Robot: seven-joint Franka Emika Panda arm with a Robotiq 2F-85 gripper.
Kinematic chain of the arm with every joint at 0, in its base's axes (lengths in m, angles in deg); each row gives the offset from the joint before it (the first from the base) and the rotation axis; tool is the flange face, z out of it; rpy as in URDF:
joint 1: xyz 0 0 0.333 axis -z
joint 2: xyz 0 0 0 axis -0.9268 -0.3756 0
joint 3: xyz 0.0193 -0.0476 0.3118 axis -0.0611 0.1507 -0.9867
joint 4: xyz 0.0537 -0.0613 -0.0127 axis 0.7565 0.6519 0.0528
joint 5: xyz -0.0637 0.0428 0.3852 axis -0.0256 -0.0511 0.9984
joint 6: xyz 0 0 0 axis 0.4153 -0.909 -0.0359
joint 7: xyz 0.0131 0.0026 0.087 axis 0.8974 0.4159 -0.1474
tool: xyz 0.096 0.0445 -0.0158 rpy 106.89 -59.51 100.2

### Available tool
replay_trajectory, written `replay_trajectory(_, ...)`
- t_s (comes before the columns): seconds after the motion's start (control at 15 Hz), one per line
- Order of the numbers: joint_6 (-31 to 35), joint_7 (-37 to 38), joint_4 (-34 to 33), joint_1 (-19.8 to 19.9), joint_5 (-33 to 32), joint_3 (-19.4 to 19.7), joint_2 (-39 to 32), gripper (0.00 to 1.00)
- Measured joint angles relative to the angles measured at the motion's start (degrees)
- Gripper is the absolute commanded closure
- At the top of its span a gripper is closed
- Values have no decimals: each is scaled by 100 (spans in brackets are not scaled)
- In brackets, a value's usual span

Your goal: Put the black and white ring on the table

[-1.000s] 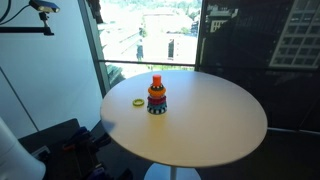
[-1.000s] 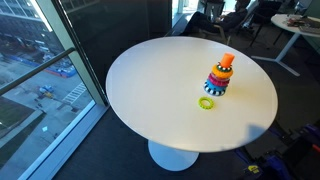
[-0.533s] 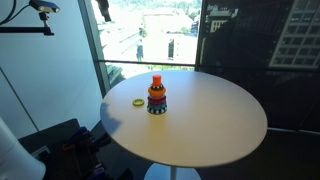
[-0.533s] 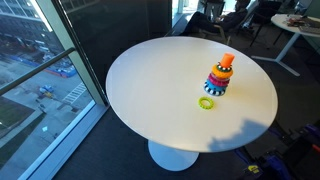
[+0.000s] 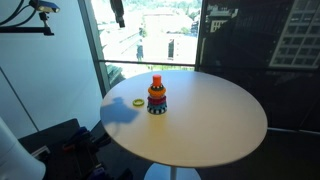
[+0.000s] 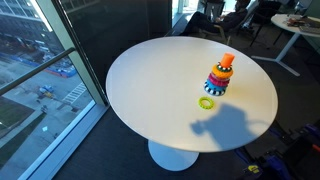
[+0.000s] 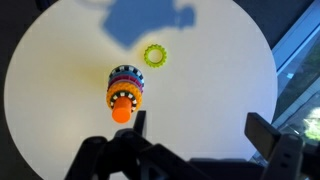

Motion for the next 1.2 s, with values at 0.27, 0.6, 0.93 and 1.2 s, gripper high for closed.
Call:
replay_trajectory(0.27,-211,75,-438,33,-373,15,-701,0)
replay_trajectory(0.6,-493,75,-576,41,-657,168,-1184,0)
replay_trajectory(0.93,-477,74,-475,51,-764,408,-1283,0)
replay_trajectory(1.2,-200,75,-328,117,-844,541,-1285,0)
